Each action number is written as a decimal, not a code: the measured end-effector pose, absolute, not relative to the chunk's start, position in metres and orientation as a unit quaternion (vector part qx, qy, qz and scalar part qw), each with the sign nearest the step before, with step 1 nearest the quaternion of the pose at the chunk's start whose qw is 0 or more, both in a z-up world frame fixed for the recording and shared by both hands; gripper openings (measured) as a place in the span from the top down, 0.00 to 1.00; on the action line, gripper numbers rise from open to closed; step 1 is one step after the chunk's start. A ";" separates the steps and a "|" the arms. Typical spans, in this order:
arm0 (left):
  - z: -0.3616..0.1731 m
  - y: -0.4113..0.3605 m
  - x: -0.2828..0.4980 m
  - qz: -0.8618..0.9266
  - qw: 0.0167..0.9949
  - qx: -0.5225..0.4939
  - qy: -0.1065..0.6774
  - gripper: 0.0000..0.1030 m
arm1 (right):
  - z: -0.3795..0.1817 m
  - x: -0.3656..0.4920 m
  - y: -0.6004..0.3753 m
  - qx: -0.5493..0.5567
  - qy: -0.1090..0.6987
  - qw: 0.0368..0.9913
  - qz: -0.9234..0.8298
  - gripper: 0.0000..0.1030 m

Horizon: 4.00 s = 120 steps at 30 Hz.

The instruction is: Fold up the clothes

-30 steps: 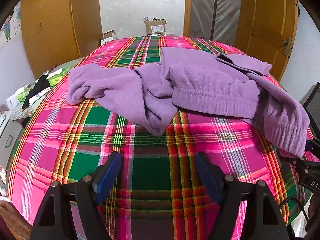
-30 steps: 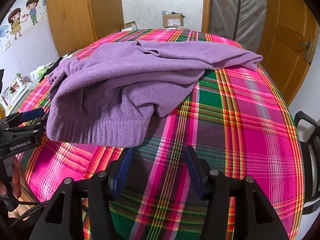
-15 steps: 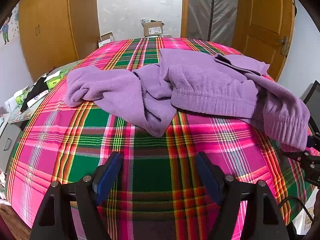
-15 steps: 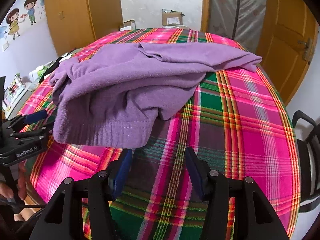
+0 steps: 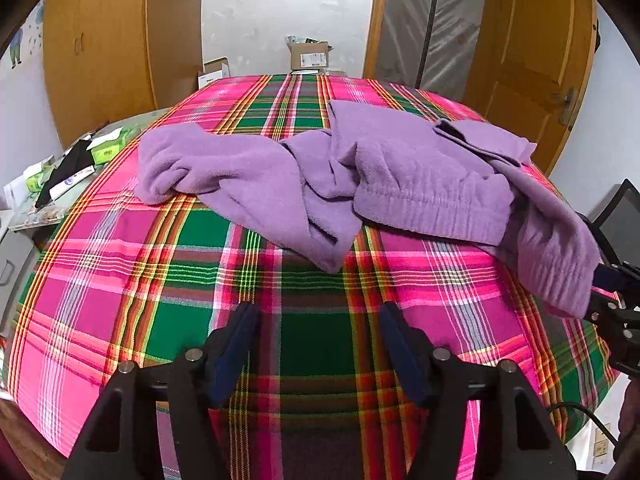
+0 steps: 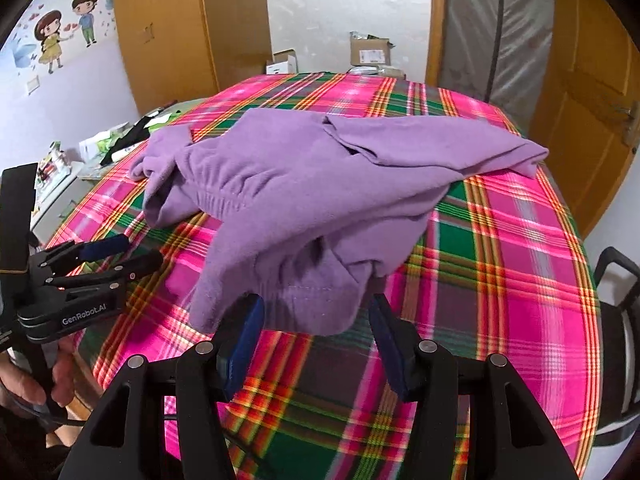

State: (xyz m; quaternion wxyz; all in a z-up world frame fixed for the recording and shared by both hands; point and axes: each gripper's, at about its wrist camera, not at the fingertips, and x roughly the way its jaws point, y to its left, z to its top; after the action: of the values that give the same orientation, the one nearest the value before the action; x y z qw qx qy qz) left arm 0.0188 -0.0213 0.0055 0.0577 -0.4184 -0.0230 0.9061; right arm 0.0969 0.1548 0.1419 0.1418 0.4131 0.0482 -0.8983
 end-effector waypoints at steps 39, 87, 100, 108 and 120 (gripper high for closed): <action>0.014 -0.036 0.031 0.914 0.053 -0.402 -0.036 0.39 | 0.169 0.102 0.148 0.393 -0.066 0.252 -0.882 0.54; 0.034 -0.005 0.030 0.915 0.153 -0.369 -0.060 0.39 | 0.182 0.111 0.327 0.354 -0.196 0.124 -0.906 0.60; 0.030 -0.028 -0.003 0.898 0.127 -0.409 -0.102 0.41 | 0.217 0.097 0.303 0.281 -0.153 0.177 -0.931 0.59; 0.016 0.021 0.010 0.865 0.224 -0.434 -0.115 0.41 | 0.178 0.079 0.289 0.350 -0.118 0.181 -0.911 0.59; 0.007 0.043 0.024 0.846 0.257 -0.450 -0.122 0.41 | 0.144 0.103 0.344 0.380 -0.154 0.137 -0.902 0.59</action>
State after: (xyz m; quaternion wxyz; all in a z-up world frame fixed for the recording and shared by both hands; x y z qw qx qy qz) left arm 0.0237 0.0425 0.0074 0.2572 -0.4504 -0.1216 0.8463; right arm 0.1030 0.3439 0.1439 0.1366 0.3798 -0.1545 -0.9018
